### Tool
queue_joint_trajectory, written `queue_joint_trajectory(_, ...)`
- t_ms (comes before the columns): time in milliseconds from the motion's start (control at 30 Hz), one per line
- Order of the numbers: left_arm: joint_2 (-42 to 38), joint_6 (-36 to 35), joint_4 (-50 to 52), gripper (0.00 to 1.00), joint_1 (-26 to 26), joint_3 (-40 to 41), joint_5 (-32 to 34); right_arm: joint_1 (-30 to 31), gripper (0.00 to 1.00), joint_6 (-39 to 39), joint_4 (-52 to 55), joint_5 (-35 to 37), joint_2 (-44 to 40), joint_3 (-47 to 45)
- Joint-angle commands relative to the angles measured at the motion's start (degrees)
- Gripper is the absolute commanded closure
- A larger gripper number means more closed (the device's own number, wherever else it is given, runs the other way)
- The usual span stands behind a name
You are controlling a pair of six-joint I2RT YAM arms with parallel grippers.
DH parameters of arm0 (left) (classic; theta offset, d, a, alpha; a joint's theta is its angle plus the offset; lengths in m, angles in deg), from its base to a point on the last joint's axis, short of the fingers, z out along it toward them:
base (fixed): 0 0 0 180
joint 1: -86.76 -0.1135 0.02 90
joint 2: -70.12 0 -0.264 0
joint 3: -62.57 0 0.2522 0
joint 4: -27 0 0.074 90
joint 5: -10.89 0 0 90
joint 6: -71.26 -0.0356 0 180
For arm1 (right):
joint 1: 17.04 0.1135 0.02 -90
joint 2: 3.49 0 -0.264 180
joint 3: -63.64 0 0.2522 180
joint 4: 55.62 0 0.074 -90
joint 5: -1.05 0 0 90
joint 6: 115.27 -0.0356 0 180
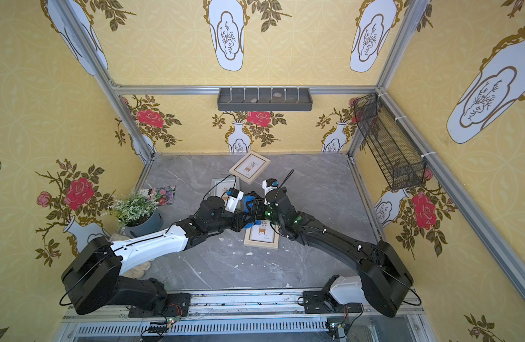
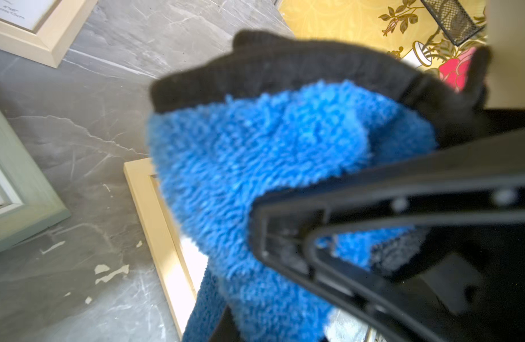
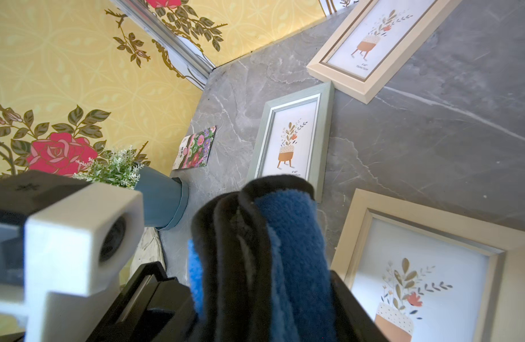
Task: Wipe the picture frame with a cloth
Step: Adjust the cleaning item, then wipe the dirt from the picture frame.
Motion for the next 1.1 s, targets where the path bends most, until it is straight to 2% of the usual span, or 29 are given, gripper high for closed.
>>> queue_joint_trajectory(0,0.68,0.84,2.82,1.0,-0.96,-0.78,4.45,-0.8,0.27,0.1,3.38,2.06,-1.9,-0.22)
queue_joint_trajectory(100,1.03,0.58,5.43,1.0,-1.95,-1.58,4.86,-2.19,0.14,0.17,5.17,2.06,-4.49,-1.26)
queue_joint_trajectory(200,1.53,0.47,8.49,1.0,-3.1,-2.77,5.3,-4.45,0.08,-0.25,8.03,2.06,-7.58,-3.06)
queue_joint_trajectory(333,3.4,0.38,13.17,1.0,-3.66,-5.45,6.67,-8.79,0.05,-2.29,14.39,2.42,-10.11,-4.77)
queue_joint_trajectory(500,7.07,0.81,17.0,1.0,-3.66,-9.6,5.95,-11.71,0.05,-4.44,21.01,3.18,-8.62,-5.84)
queue_joint_trajectory(767,13.13,2.65,19.45,1.0,-3.41,-14.02,3.63,-7.13,0.09,-5.86,25.31,3.08,0.13,-4.63)
queue_joint_trajectory(1067,17.52,3.79,20.81,1.0,-2.96,-16.07,2.15,-6.89,0.32,-6.67,20.82,-1.87,8.67,-5.65)
